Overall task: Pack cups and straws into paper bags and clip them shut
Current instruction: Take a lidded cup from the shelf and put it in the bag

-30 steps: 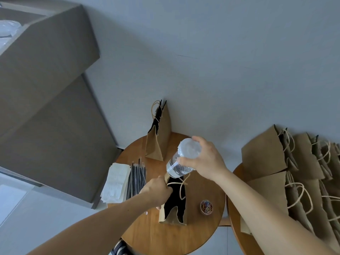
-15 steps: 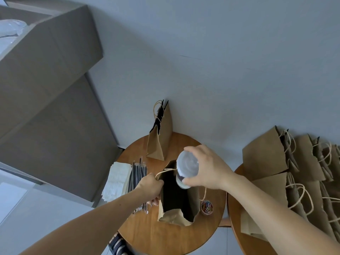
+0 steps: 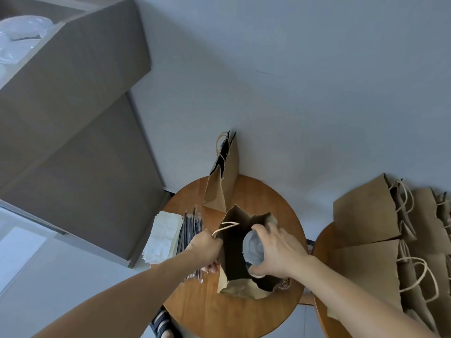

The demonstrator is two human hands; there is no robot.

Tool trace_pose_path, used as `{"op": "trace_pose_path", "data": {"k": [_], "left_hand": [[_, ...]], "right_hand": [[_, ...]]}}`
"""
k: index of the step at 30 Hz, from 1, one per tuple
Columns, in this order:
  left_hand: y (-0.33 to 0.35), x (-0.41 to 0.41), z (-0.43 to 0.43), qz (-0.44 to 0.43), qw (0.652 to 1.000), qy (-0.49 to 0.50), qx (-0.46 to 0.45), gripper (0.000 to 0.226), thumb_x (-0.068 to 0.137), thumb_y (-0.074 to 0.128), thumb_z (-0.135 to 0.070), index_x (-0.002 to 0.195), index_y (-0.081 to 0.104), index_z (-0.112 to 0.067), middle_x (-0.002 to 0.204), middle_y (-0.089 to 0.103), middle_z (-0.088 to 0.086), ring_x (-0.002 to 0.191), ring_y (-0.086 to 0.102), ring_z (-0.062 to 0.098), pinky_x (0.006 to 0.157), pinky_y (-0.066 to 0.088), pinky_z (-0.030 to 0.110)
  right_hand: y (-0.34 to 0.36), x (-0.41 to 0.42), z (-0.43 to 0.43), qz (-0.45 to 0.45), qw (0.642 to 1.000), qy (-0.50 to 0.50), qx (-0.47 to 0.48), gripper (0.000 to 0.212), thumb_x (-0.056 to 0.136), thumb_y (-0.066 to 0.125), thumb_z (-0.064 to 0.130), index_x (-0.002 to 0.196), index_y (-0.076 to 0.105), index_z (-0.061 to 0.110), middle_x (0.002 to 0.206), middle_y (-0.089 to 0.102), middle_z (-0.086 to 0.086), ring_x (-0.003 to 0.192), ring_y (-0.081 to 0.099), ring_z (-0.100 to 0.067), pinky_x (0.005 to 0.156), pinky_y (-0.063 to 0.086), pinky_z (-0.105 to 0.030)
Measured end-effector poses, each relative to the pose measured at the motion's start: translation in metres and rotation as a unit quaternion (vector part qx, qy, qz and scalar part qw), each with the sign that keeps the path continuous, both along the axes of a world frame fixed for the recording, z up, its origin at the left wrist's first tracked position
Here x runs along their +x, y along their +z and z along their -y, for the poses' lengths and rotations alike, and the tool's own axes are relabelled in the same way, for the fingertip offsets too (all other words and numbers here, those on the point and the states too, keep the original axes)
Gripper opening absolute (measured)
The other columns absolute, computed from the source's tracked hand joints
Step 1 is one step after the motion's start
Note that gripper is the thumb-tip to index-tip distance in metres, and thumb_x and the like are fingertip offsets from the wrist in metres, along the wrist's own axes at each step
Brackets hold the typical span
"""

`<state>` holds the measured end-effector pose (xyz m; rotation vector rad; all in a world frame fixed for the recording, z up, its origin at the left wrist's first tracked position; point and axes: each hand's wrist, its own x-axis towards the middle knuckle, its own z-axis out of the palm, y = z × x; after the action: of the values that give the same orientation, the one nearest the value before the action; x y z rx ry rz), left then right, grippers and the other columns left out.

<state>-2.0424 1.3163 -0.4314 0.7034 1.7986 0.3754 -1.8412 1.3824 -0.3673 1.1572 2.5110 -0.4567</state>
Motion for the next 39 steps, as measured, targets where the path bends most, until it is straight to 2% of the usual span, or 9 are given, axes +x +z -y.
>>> {"op": "trace_pose_path", "data": {"k": [5,9,15,19,24,31,34,36,39], "left_hand": [[0.004,0.004,-0.004,-0.002,0.999,-0.046,0.016,0.014,0.096,0.042,-0.023,0.100,0.051,-0.014,0.054,0.068,0.005,0.053,0.071,0.024,0.045,0.054,0.027],[0.009,0.009,-0.005,-0.004,0.998,-0.061,0.022,0.013,0.094,0.043,-0.025,0.099,0.050,-0.015,0.059,0.070,0.005,0.054,0.071,0.022,0.054,0.057,0.030],[0.015,0.008,-0.001,-0.032,0.994,-0.100,0.022,0.015,0.095,0.044,-0.028,0.105,0.051,-0.019,0.081,0.072,0.008,0.056,0.072,0.016,0.069,0.063,0.038],[0.015,0.005,-0.005,-0.026,0.994,-0.105,0.023,0.018,0.093,0.041,-0.027,0.106,0.050,-0.018,0.082,0.071,0.009,0.058,0.072,0.017,0.073,0.062,0.045],[0.013,0.007,-0.010,-0.017,0.994,-0.103,0.029,0.017,0.091,0.040,-0.027,0.102,0.050,-0.019,0.079,0.071,0.008,0.057,0.072,0.017,0.075,0.061,0.044],[0.012,0.009,-0.010,-0.035,0.992,-0.111,0.039,0.015,0.089,0.041,-0.028,0.098,0.048,-0.020,0.075,0.072,0.008,0.054,0.071,0.017,0.074,0.061,0.043],[0.014,0.007,-0.010,-0.044,0.990,-0.124,0.046,0.016,0.086,0.042,-0.029,0.097,0.049,-0.019,0.073,0.073,0.010,0.055,0.071,0.019,0.074,0.061,0.044],[0.018,0.006,-0.010,-0.047,0.990,-0.130,0.042,0.016,0.087,0.048,-0.031,0.099,0.051,-0.020,0.076,0.072,0.009,0.057,0.072,0.019,0.074,0.062,0.043],[0.027,0.004,-0.007,-0.047,0.988,-0.142,0.043,0.028,0.086,0.057,-0.038,0.106,0.054,-0.019,0.083,0.072,0.008,0.066,0.073,0.021,0.075,0.062,0.043]], "right_hand": [[-0.031,-0.030,0.006,0.120,0.988,0.075,0.054,0.095,0.073,0.072,0.056,0.146,0.024,0.020,0.133,0.043,-0.014,0.117,0.051,-0.036,0.097,0.044,-0.043],[-0.069,-0.047,-0.005,0.167,0.986,-0.008,-0.027,0.094,0.080,0.071,0.048,0.149,0.015,0.019,0.138,0.035,-0.019,0.120,0.049,-0.039,0.095,0.048,-0.043],[-0.125,-0.056,-0.004,0.175,0.983,-0.031,-0.054,0.079,0.089,0.059,0.032,0.150,0.013,0.016,0.142,0.030,-0.023,0.118,0.049,-0.040,0.094,0.047,-0.045],[-0.146,-0.052,-0.003,0.175,0.983,-0.024,-0.048,0.075,0.091,0.051,0.033,0.151,0.010,0.014,0.144,0.028,-0.025,0.119,0.047,-0.040,0.095,0.044,-0.045],[-0.155,-0.052,-0.002,0.155,0.986,-0.038,-0.041,0.070,0.092,0.048,0.033,0.150,0.012,0.017,0.144,0.029,-0.024,0.120,0.048,-0.040,0.098,0.043,-0.046],[-0.134,-0.051,0.004,0.158,0.986,-0.034,-0.050,0.078,0.093,0.048,0.039,0.154,0.005,0.017,0.154,0.018,-0.023,0.137,0.029,-0.041,0.113,0.028,-0.048],[-0.097,-0.056,0.003,0.117,0.991,-0.044,-0.058,0.064,0.094,0.054,0.025,0.149,0.024,0.015,0.150,0.027,-0.018,0.138,0.031,-0.033,0.117,0.026,-0.042],[-0.064,-0.054,-0.001,0.086,0.994,-0.036,-0.064,0.050,0.089,0.060,0.016,0.136,0.042,0.014,0.138,0.041,-0.013,0.128,0.043,-0.029,0.109,0.038,-0.039],[-0.013,-0.042,-0.012,0.029,0.999,-0.012,-0.045,0.030,0.091,0.059,0.017,0.120,0.055,0.014,0.121,0.055,-0.008,0.106,0.057,-0.027,0.080,0.047,-0.034]]}}
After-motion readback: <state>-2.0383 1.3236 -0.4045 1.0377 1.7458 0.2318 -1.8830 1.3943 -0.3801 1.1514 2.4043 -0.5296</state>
